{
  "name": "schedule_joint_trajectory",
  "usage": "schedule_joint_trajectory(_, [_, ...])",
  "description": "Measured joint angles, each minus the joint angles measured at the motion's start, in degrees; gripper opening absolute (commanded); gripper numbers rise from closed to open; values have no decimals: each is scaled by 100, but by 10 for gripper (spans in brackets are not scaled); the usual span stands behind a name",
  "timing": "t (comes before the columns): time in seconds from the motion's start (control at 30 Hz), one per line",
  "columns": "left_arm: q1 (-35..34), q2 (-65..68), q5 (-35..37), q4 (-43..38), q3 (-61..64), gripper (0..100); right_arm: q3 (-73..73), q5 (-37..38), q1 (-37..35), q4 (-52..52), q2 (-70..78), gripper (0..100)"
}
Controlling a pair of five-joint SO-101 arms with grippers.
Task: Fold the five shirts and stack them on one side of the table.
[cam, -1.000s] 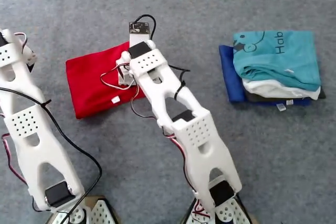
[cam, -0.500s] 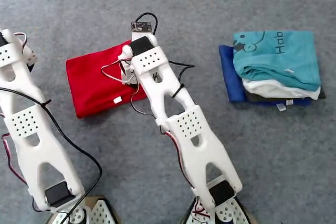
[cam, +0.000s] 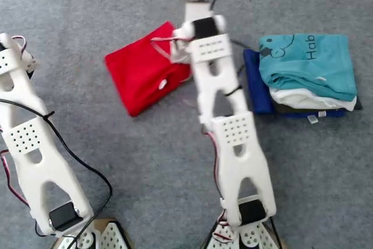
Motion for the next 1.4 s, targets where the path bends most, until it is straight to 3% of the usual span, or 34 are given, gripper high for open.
schedule_joint_trajectory(0.73, [-53,9,0,-18,0,29,0,2769,3965,26,-1574,15])
schedule_joint_trajectory(0.93, [-53,9,0,-18,0,29,246,2910,4835,26,-1582,15])
schedule_joint_trajectory(1.13, [-53,9,0,-18,0,29,695,2910,5116,26,-1582,20])
schedule_joint_trajectory(1.23, [-44,9,0,-18,0,29,1002,2945,5116,26,-1582,106])
schedule_joint_trajectory(1.4, [35,9,0,-18,0,29,1081,3095,5196,26,-1644,388])
